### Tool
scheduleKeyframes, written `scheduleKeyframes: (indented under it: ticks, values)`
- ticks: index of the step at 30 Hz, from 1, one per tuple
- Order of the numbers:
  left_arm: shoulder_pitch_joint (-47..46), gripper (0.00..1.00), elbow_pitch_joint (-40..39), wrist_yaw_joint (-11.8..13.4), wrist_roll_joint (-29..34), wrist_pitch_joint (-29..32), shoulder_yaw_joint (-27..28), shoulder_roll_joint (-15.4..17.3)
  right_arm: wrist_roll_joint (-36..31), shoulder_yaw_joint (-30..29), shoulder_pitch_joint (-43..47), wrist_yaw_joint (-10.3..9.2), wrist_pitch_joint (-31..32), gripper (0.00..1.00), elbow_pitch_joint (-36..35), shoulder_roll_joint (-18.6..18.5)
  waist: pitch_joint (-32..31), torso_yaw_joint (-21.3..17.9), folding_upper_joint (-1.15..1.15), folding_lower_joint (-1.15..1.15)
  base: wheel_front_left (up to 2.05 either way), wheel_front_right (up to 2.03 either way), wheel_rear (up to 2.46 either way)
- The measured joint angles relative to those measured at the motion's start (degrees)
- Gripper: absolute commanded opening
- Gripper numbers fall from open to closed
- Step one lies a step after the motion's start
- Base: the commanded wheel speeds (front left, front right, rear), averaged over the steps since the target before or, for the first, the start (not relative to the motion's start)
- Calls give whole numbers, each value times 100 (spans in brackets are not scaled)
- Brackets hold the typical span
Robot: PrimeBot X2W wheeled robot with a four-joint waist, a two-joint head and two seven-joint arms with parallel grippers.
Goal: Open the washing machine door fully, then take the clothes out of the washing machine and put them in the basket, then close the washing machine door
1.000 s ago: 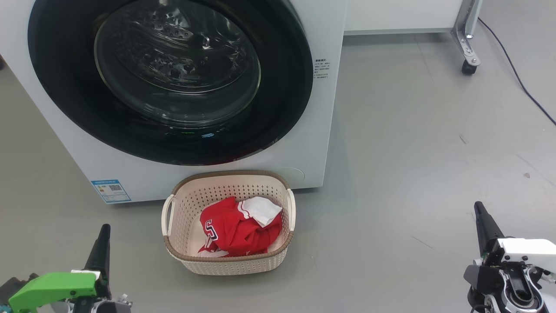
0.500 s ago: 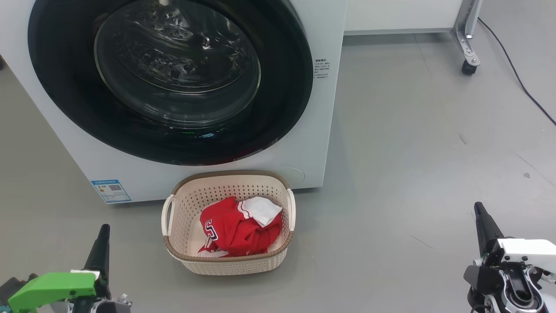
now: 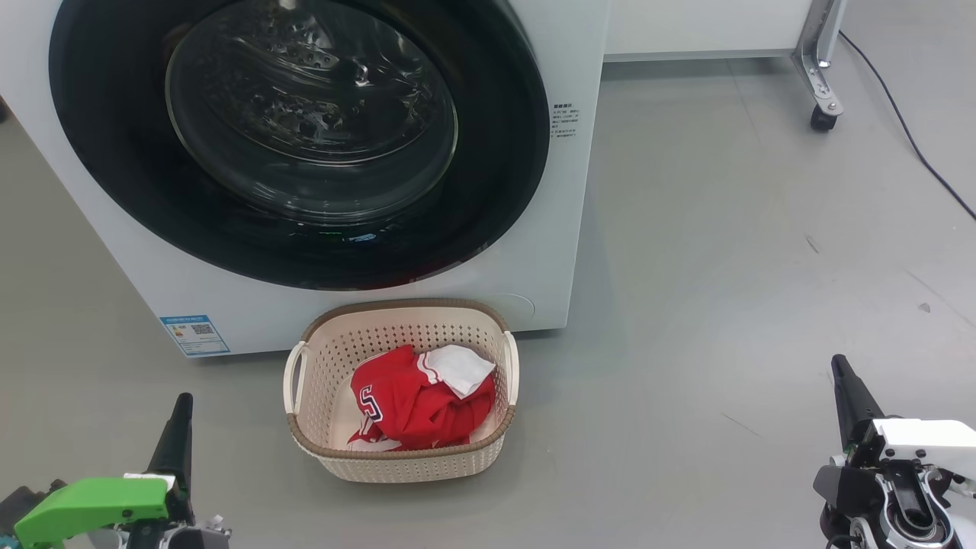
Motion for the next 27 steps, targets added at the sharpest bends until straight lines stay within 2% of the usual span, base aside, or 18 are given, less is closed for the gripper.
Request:
scheduleKeyframes:
  ticks: [27]
  values:
    - [-6,0,7,-1,1,0,9,-1,0,-11,-2,0,5,0,2,11,0,0,0,0,0,0,0]
